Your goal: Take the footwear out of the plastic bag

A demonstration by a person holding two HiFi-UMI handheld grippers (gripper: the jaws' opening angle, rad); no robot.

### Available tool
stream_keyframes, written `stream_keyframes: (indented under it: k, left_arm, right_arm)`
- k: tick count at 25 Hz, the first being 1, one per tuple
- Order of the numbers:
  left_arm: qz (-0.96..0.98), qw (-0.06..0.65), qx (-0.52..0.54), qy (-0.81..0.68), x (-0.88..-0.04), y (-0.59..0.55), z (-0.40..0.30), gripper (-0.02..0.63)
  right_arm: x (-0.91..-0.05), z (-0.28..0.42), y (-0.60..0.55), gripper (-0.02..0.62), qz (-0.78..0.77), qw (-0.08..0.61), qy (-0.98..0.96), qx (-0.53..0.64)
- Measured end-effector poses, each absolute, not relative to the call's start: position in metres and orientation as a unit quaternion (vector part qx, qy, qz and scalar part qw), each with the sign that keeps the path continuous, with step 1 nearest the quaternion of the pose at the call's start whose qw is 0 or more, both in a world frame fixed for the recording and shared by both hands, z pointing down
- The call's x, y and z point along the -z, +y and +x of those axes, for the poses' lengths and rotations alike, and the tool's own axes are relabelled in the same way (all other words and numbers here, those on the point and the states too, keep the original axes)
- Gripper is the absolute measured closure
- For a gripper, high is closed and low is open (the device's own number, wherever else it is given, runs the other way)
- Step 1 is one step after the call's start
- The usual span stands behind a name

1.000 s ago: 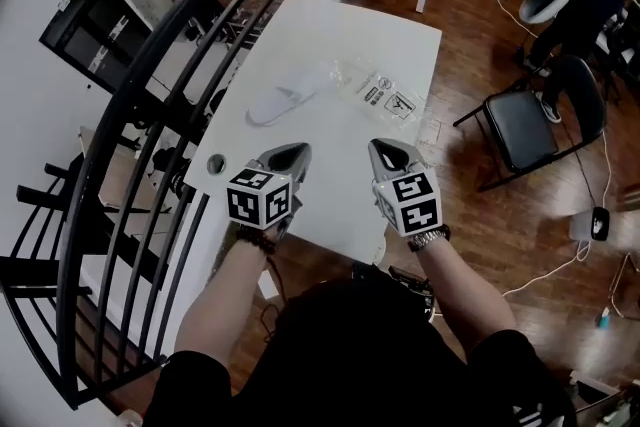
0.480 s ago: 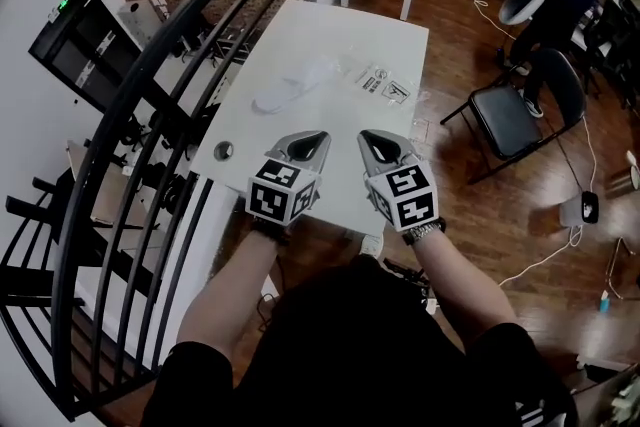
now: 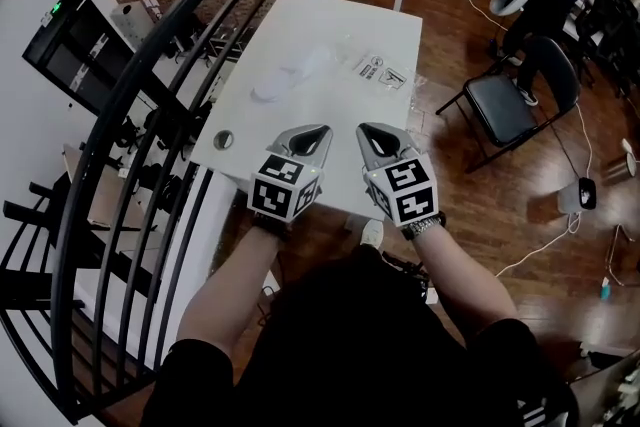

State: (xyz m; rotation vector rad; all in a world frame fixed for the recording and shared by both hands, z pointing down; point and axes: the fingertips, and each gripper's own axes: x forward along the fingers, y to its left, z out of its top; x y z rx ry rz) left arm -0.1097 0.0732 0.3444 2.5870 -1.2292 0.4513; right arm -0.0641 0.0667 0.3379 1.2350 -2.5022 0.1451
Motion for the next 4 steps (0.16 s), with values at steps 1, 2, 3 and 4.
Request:
stream_keyframes:
  k: [1, 2, 3, 4]
  left_arm:
    - [0.886, 0.12, -0.154, -0.421, -0.3443, 0.0749, -0.11, 0.591]
    - [0.886, 0.119, -0.155, -0.421, -0.3442, 0.0765, -0.1099, 0.591]
    - [0.886, 0.118, -0.155, -0.422, -0.344, 0.078, -0.1097, 0.591]
    - [0.886, 0.117, -0.155, -0.422, -0.3439, 0.0796, -0.1094, 0.591]
  right_arm:
    - [-0.3385, -0.0638, 0.069, 0.604, 0.436, 0.174, -0.882, -0.051]
    - [-0.3389, -0.0632, 0.0713, 0.603, 0.436, 0.175, -0.881, -0.051]
    - [-0.3393, -0.0625, 0.0734, 0.604, 0.437, 0.176, -0.881, -0.051]
    - [-0.3397, -0.0617, 0.0756, 0.603, 0.438, 0.177, -0.88, -0.051]
